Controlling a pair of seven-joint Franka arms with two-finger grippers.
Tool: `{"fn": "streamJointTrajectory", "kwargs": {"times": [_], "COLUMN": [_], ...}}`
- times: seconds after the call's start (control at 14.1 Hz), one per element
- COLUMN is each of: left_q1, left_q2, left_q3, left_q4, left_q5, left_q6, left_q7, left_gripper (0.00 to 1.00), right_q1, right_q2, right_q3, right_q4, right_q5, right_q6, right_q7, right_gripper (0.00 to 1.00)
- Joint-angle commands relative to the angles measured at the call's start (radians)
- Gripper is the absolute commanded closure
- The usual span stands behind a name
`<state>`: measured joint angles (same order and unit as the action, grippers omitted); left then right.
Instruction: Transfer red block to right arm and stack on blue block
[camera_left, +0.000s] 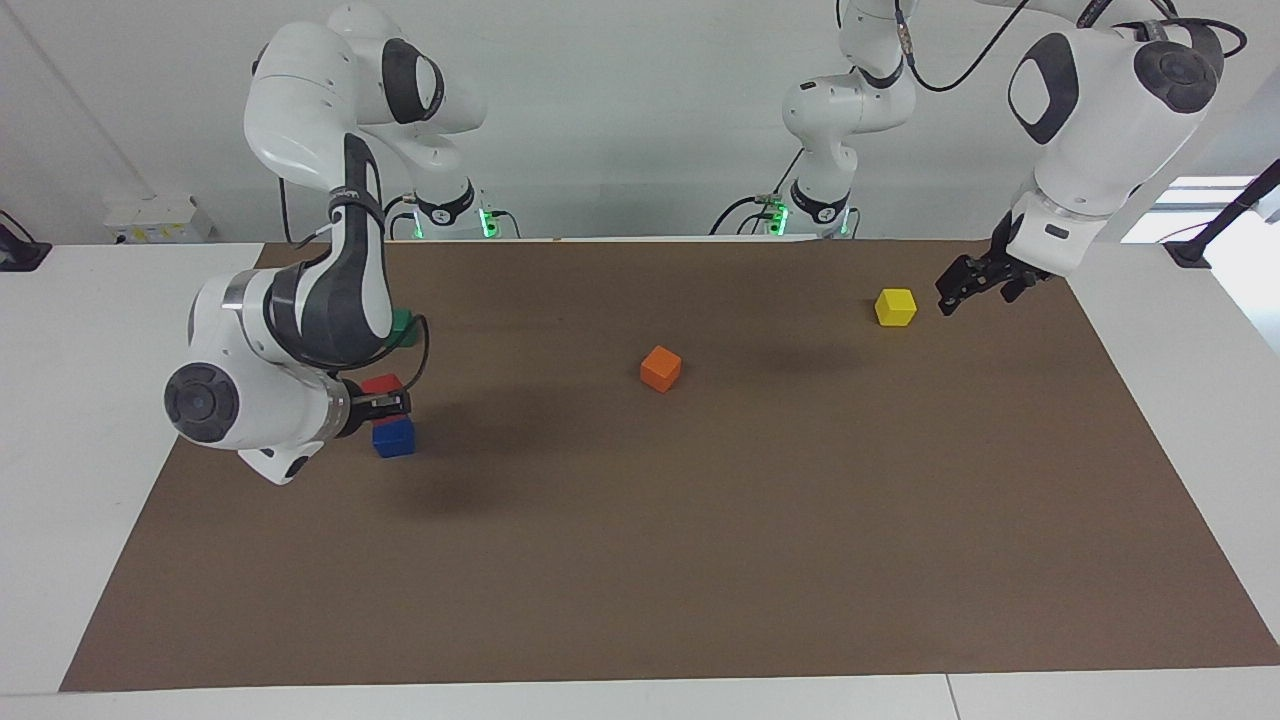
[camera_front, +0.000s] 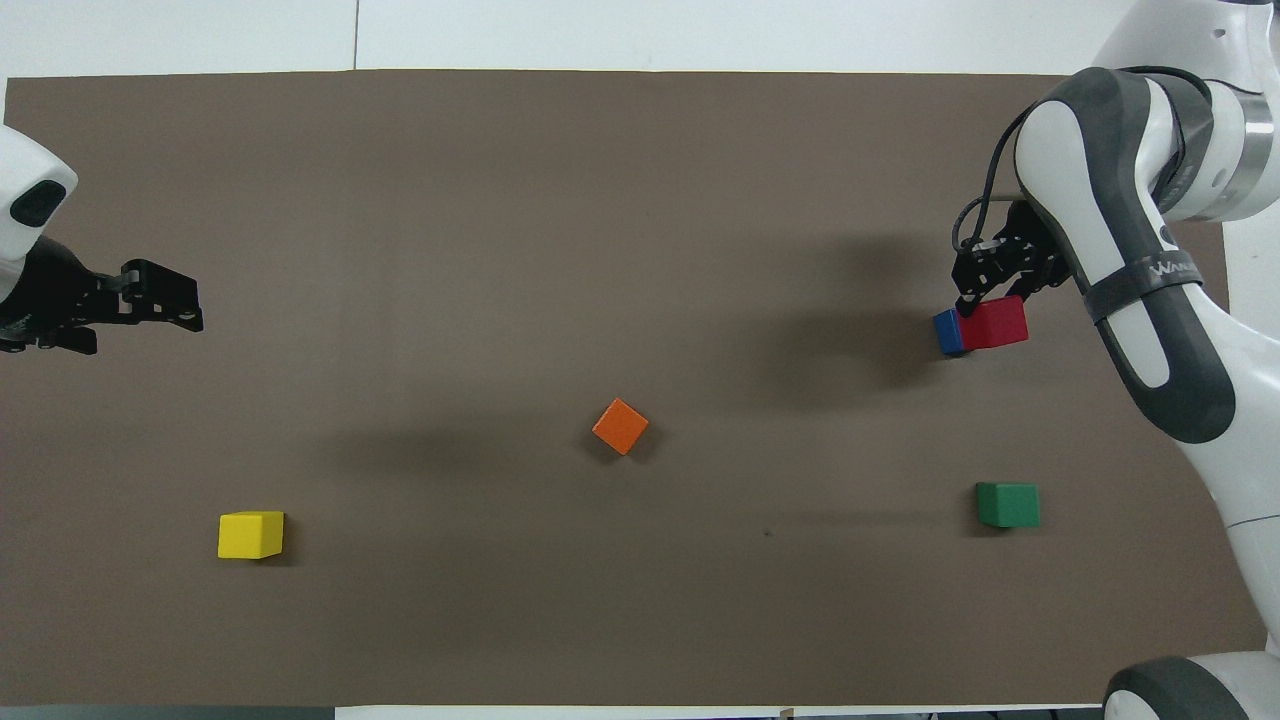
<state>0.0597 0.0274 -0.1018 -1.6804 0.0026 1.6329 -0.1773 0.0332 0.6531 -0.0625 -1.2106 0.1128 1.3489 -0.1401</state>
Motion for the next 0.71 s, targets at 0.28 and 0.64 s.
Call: {"fn": "streamJointTrajectory", "kwargs": {"times": [0.28,0.64], "left_q1": [-0.037,-0.038], "left_q2": [-0.012,-0.015], "left_q3": [0.033,0.031], "left_q4": [-0.010,-0.009], "left_q5": [-0.013,-0.013], "left_q6": [0.024,0.025], "left_q7": [0.002,0.006], "left_gripper": [0.00,0.00], "right_q1": [-0.019,-0.018], "right_q2": [-0.056,-0.044], "right_q3": [0.000,-0.005], "right_q4": [-0.106,-0.096], "right_q5": [-0.055,-0.052], "right_q6": [0.015,0.018], "right_q7": [-0.023,-0.013], "right_gripper": [1.00,1.00]}}
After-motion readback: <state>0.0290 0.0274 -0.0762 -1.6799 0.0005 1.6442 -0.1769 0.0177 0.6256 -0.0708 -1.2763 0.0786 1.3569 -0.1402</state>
